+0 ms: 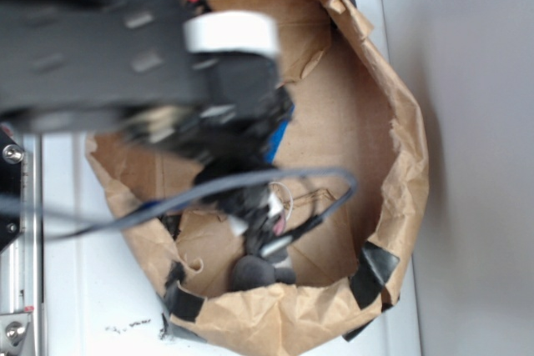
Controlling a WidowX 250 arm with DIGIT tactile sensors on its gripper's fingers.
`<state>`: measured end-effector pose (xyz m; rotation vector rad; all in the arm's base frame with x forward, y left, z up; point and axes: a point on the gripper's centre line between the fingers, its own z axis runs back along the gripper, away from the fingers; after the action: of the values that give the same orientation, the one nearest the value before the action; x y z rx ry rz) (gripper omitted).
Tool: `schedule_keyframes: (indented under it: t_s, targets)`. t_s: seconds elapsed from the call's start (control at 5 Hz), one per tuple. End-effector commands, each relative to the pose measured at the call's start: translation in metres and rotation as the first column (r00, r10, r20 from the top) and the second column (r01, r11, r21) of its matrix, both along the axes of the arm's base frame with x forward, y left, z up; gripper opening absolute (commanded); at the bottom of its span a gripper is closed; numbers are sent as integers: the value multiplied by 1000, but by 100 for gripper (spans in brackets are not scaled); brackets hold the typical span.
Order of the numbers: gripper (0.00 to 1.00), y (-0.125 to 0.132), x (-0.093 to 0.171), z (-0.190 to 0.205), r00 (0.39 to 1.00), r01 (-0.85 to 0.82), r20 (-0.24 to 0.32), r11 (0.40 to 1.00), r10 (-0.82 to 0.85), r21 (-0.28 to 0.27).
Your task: Grab the blue sponge.
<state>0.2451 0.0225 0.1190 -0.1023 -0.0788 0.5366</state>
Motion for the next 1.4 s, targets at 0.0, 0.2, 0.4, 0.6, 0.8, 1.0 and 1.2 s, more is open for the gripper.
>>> schedule_keyframes:
  t_s: [0.0,0.2,0.4,0.6,0.8,1.0,1.2]
  targets:
    - [100,14,30,-27,997,-58,65,994,52,96]
    - [100,10,31,-47,994,-22,107,998,15,62]
    - [100,3,35,-56,992,-7,122,999,2,35]
    - [100,-9,41,-72,995,11,97,999,-16,50]
    - [100,-16,49,-81,997,17,75,998,-21,54]
    - [0,-16,53,-75,994,5,107,998,-12,68]
    - [0,-15,54,-70,987,-16,158,994,-1,106]
